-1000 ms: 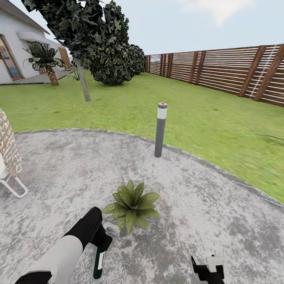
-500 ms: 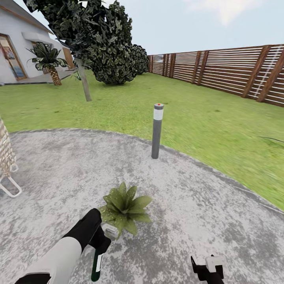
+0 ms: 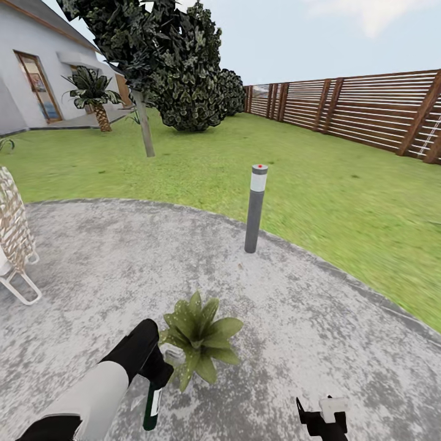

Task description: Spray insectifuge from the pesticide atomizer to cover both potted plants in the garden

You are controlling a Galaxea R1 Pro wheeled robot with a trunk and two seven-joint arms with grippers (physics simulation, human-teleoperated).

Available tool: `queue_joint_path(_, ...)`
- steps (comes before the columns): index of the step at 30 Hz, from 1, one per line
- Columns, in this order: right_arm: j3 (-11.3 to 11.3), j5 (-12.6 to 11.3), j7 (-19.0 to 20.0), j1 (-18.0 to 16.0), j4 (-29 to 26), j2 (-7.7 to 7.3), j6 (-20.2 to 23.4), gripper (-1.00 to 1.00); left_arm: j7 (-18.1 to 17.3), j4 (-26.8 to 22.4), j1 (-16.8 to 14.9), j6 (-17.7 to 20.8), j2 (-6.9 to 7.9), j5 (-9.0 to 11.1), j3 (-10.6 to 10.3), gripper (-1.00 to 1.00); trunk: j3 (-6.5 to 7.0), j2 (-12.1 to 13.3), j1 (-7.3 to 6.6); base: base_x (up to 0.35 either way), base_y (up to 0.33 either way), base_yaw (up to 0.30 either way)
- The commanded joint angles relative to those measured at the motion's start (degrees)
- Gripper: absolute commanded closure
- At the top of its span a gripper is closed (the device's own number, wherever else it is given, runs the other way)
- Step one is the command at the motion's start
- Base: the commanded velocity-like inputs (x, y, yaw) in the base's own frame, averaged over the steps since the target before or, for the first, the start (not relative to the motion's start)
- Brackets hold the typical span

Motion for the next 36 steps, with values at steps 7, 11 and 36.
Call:
queue_joint_path(7, -0.49, 0.51, 0.08, -0.04, 0.05, 0.00, -0.19, -1.00, -0.51, 6.04, -1.58, 0.06, 0.09, -0.69, -1.44, 1.00, -0.05, -0.02, -0.01, 0.001, 0.000, 0.000)
queue_joint_path(11, -0.49, 0.51, 0.08, -0.04, 0.05, 0.00, -0.19, -1.00, -0.51, 5.76, -1.74, 0.15, -0.09, -0.62, -1.38, 1.00, -0.05, -0.02, -0.01, -0.037, -0.098, 0.000)
queue_joint_path(36, -0.49, 0.51, 0.07, -0.04, 0.05, -0.05, -0.19, -1.00, -0.51, 6.27, -9.47, 0.24, -0.30, -0.60, -1.33, 1.00, -0.05, -0.02, -0.01, 0.021, -0.091, 0.100)
